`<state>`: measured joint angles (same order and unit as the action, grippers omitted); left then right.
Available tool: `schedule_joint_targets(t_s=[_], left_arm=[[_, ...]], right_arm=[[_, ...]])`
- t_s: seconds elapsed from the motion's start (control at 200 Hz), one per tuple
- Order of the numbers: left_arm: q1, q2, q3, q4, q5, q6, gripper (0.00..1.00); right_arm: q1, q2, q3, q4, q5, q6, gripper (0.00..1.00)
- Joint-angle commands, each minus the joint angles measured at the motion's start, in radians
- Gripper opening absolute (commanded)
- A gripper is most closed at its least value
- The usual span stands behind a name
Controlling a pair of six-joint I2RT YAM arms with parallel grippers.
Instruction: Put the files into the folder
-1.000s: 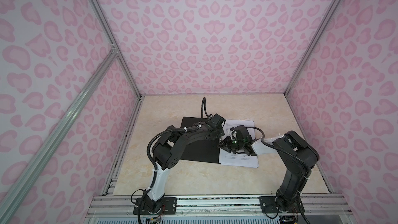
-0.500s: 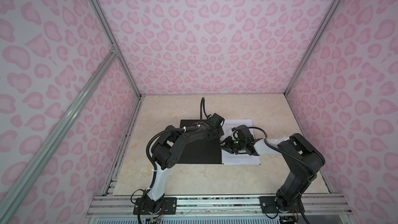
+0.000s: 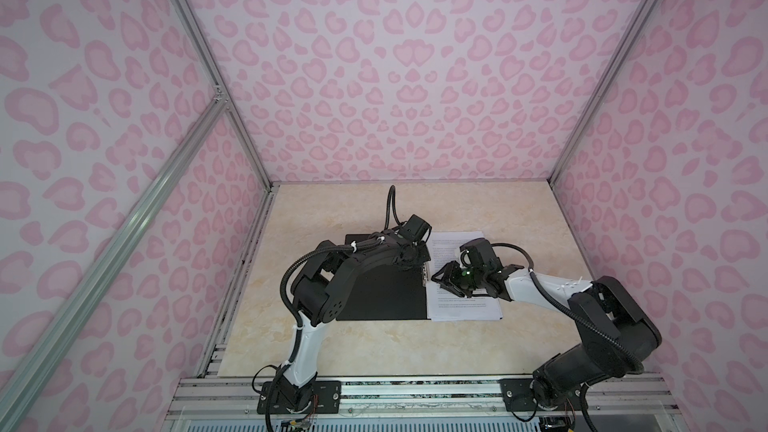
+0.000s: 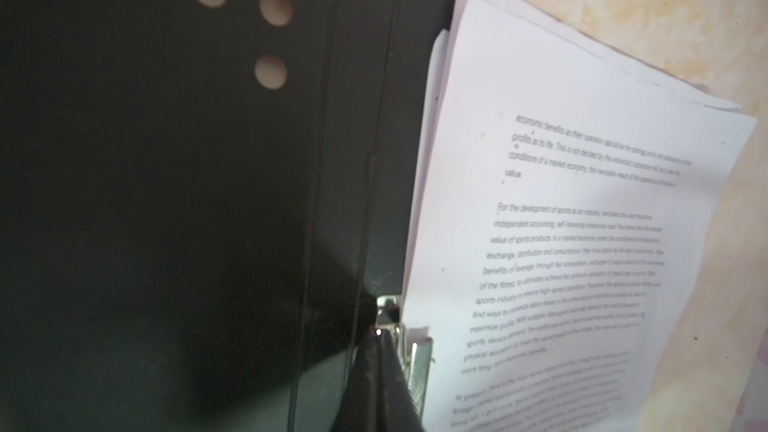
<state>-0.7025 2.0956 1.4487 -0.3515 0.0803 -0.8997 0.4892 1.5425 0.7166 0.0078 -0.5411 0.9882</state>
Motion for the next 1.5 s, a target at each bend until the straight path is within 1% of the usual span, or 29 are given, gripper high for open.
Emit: schedule_joint_targets(t_s=[0.0,0.195,0.355,0.455,0.515,0.55,0.61,0.635,0.665,0.675,0.74,0.78,0.8,0.85,0.87,0.925,0.975,1.01,1.12,1.195,1.305,1.405,1.495], left_arm=[[0.001,0.006,0.018,-0.094,0.039,0.03,0.04],[0.006,0.006,0.069,-0.105,0.064,0.059,0.05],[0.015,0.002,0.115,-0.114,0.085,0.076,0.08],[0.023,-0.011,0.138,-0.125,0.089,0.086,0.09],[0.028,-0.043,0.132,-0.122,0.081,0.094,0.11],[0.029,-0.074,0.122,-0.122,0.06,0.1,0.14],[0.031,-0.145,0.093,-0.118,0.013,0.125,0.22],[0.031,-0.181,0.076,-0.117,-0.012,0.139,0.29],[0.032,-0.227,0.049,-0.114,-0.047,0.157,0.35],[0.031,-0.244,0.041,-0.113,-0.059,0.163,0.4],[0.033,-0.357,-0.042,-0.094,-0.136,0.202,0.63],[0.036,-0.432,-0.095,-0.073,-0.182,0.232,0.77],[0.038,-0.471,-0.154,-0.06,-0.202,0.247,0.85],[0.05,-0.56,-0.248,-0.027,-0.234,0.287,1.0],[0.058,-0.599,-0.285,-0.014,-0.24,0.302,0.97],[0.09,-0.688,-0.378,0.007,-0.245,0.329,0.97],[0.133,-0.753,-0.461,0.025,-0.225,0.335,0.97],[0.172,-0.796,-0.522,0.036,-0.198,0.333,0.97],[0.328,-0.905,-0.702,0.086,-0.066,0.298,0.97],[0.425,-0.957,-0.806,0.129,0.0,0.284,0.97],[0.509,-0.978,-0.897,0.193,0.061,0.277,0.97],[0.562,-0.939,-0.929,0.233,0.096,0.285,0.97],[0.608,-0.894,-0.948,0.299,0.159,0.287,0.96]], right_arm=[[-0.009,-0.023,0.015,-0.095,0.032,-0.059,0.43],[-0.032,-0.067,-0.001,-0.117,0.025,-0.085,0.43],[-0.055,-0.131,-0.045,-0.108,0.02,-0.09,0.48],[-0.076,-0.183,-0.06,-0.126,0.02,-0.108,0.53],[-0.099,-0.228,-0.071,-0.143,0.033,-0.127,0.6],[-0.117,-0.252,-0.072,-0.165,0.048,-0.144,0.66],[-0.158,-0.292,-0.076,-0.196,0.06,-0.18,0.73],[-0.182,-0.304,-0.077,-0.208,0.067,-0.189,0.76],[-0.219,-0.315,-0.082,-0.221,0.067,-0.198,0.83],[-0.232,-0.318,-0.087,-0.217,0.06,-0.201,0.84],[-0.329,-0.338,-0.12,-0.166,-0.015,-0.21,0.97],[-0.374,-0.345,-0.123,-0.154,-0.046,-0.228,0.97],[-0.394,-0.349,-0.116,-0.161,-0.049,-0.249,0.97],[-0.422,-0.355,-0.08,-0.224,-0.018,-0.307,0.98],[-0.429,-0.355,-0.063,-0.254,0.005,-0.332,0.97],[-0.441,-0.349,-0.025,-0.315,0.053,-0.379,0.98],[-0.463,-0.333,-0.016,-0.324,0.059,-0.409,0.98],[-0.48,-0.317,-0.017,-0.32,0.057,-0.424,0.98],[-0.518,-0.236,-0.003,-0.322,0.05,-0.476,0.97],[-0.523,-0.185,-0.007,-0.299,0.046,-0.484,0.93],[-0.523,-0.141,-0.027,-0.244,0.03,-0.476,0.91],[-0.523,-0.109,-0.038,-0.219,0.018,-0.476,0.89],[-0.523,-0.09,-0.049,-0.198,0.002,-0.473,0.88]])
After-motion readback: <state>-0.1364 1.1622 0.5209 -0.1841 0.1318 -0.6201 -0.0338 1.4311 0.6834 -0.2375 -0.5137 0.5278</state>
